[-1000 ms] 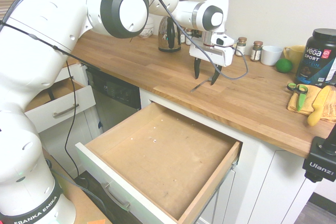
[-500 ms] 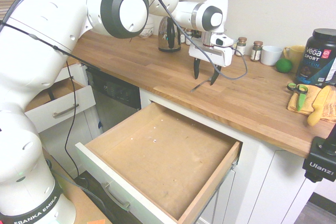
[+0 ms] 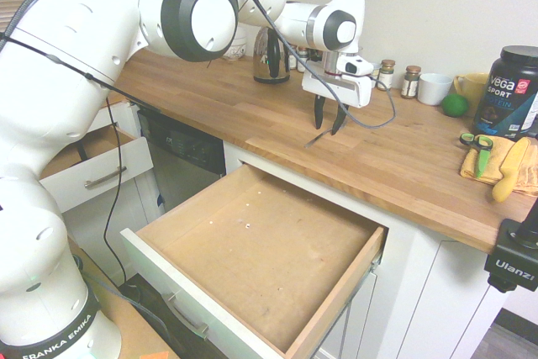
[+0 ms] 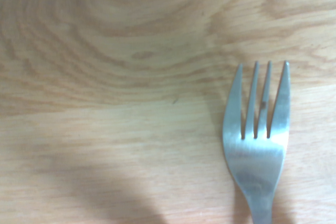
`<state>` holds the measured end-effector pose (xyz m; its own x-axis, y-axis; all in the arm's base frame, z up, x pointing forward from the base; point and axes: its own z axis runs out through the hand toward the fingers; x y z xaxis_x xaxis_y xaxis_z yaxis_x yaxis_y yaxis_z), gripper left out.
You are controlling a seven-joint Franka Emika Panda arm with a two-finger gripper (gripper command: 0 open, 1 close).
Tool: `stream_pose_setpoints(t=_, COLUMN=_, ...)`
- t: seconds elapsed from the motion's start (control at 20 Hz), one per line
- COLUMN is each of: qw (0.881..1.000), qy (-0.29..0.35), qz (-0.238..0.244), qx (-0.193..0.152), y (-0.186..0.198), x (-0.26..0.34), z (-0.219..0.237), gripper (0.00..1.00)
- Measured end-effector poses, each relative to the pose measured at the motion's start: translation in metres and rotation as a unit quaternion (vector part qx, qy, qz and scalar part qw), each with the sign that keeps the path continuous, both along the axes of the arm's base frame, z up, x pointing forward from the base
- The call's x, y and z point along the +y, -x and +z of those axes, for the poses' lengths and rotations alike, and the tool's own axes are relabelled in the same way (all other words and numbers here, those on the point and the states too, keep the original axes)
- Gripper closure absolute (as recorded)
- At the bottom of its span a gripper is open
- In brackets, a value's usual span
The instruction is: Put fork in the drawer
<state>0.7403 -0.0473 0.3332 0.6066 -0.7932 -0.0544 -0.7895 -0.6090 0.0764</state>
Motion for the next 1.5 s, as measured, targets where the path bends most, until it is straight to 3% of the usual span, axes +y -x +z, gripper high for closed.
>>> stream_pose_setpoints(t=0.95, qw=1.000, qy=0.000, qz=-0.003, qx=-0.009, y=-0.002, x=-0.003, z=0.001, gripper=1.00)
stream_pose_setpoints(t=1.5, qw=0.999, qy=0.002, qz=0.010, qx=-0.042, y=-0.012, x=0.016, z=0.033, gripper=1.00)
